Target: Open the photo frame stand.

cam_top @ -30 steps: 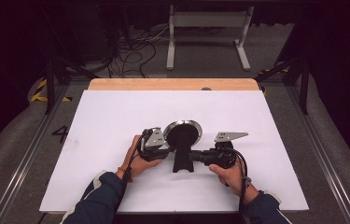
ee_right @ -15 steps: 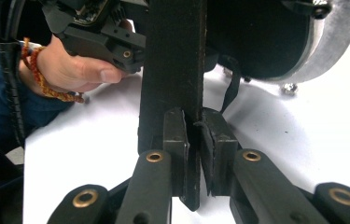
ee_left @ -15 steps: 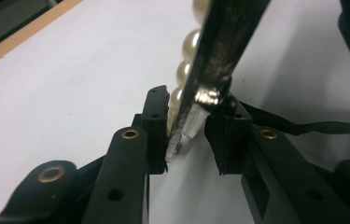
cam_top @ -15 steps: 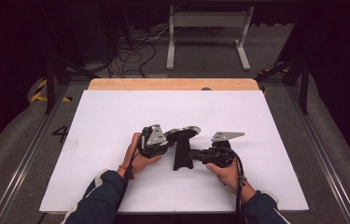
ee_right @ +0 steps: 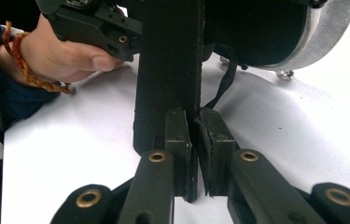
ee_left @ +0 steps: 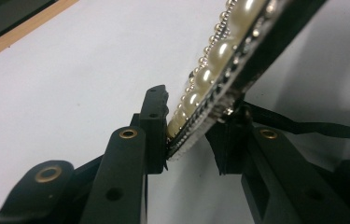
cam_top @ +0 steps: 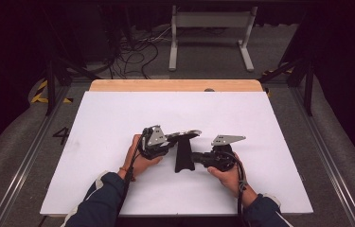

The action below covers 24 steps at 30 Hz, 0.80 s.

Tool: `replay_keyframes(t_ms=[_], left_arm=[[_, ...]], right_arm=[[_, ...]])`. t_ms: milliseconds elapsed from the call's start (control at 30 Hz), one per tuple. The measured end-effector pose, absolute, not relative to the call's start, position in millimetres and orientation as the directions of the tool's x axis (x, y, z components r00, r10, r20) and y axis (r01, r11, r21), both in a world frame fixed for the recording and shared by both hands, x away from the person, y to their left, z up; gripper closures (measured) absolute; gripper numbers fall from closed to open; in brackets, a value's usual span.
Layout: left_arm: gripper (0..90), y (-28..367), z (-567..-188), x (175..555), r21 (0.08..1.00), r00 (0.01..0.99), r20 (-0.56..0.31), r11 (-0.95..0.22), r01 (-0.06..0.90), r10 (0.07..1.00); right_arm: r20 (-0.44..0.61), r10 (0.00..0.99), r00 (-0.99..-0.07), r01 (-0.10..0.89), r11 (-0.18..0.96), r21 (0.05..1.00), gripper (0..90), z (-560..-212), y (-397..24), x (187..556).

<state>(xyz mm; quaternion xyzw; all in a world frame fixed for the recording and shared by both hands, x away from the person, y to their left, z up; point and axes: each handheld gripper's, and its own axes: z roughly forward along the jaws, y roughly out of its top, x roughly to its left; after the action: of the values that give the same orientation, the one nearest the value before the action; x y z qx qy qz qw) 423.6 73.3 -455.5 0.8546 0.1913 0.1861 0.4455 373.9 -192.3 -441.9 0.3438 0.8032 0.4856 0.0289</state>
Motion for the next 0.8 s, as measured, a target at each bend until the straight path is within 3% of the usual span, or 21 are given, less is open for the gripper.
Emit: replay_keyframes(t_ms=[367, 533, 800], left_arm=[[51.1, 103.2, -434.4, 409.3, 0.86, 0.851, 0.148, -0.491, 0.14, 0.503], [41.6, 116.6, -427.7, 396.9, 0.833, 0.843, 0.182, -0.535, 0.14, 0.506], [35.2, 139.9, -426.3, 380.2, 0.858, 0.84, 0.108, -0.477, 0.191, 0.531]], right_arm=[[0.229, 0.592, -0.772, 0.486, 0.319, 0.813, 83.4, -436.1, -195.5, 369.6], [0.182, 0.613, -0.769, 0.454, 0.324, 0.83, 83.0, -428.4, -198.9, 365.8], [0.111, 0.619, -0.777, 0.381, 0.323, 0.866, 86.1, -413.7, -199.5, 354.8]])
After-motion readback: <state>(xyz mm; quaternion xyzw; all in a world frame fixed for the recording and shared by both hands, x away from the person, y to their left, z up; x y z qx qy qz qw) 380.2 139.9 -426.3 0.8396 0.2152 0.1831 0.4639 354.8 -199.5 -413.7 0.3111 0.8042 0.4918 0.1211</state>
